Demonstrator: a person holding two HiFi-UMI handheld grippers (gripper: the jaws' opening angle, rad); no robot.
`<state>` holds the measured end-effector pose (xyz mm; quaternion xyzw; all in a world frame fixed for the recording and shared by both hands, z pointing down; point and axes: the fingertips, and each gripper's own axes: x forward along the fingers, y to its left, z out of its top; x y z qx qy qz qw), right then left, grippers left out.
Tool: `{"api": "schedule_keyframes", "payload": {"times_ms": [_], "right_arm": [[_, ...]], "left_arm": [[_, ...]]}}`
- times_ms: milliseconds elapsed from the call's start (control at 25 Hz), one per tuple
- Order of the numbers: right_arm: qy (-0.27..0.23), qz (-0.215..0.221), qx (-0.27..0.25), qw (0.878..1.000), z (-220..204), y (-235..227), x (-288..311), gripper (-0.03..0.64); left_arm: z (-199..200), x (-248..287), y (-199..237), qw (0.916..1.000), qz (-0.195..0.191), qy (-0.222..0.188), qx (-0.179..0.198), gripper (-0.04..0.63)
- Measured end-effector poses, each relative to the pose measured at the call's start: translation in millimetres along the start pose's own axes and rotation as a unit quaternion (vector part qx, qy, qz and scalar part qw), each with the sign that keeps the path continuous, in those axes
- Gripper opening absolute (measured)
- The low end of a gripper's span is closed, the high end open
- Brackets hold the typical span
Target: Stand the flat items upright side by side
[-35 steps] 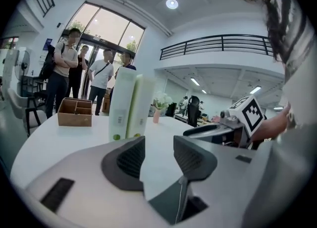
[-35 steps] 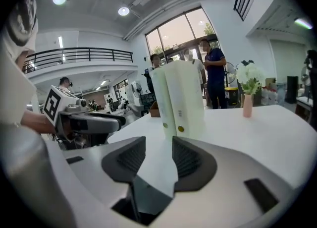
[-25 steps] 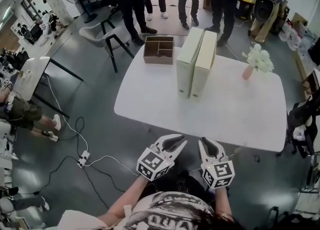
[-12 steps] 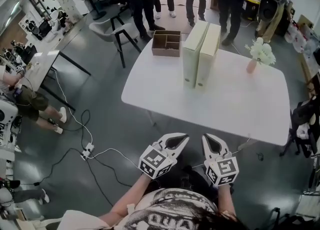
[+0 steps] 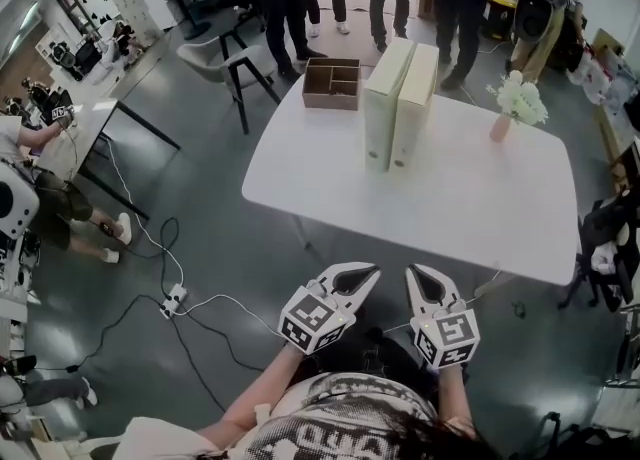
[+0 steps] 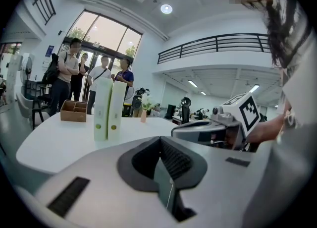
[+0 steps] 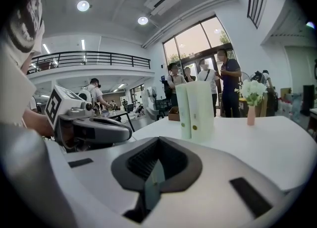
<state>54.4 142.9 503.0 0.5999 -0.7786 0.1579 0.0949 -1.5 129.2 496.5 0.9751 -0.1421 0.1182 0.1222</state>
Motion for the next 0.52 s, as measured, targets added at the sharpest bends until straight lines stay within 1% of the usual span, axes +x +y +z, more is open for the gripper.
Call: {"api": "schedule_keyframes", "payload": {"times_ms": [520], "right_arm": [[0.005, 0.007, -0.007, 1.0, -4.2, 6.4, -3.5, -0.005]], "left_arm": [[-7.2, -3.1, -9.0, 0.9999, -0.002, 0.009, 0.006, 0.012]]}}
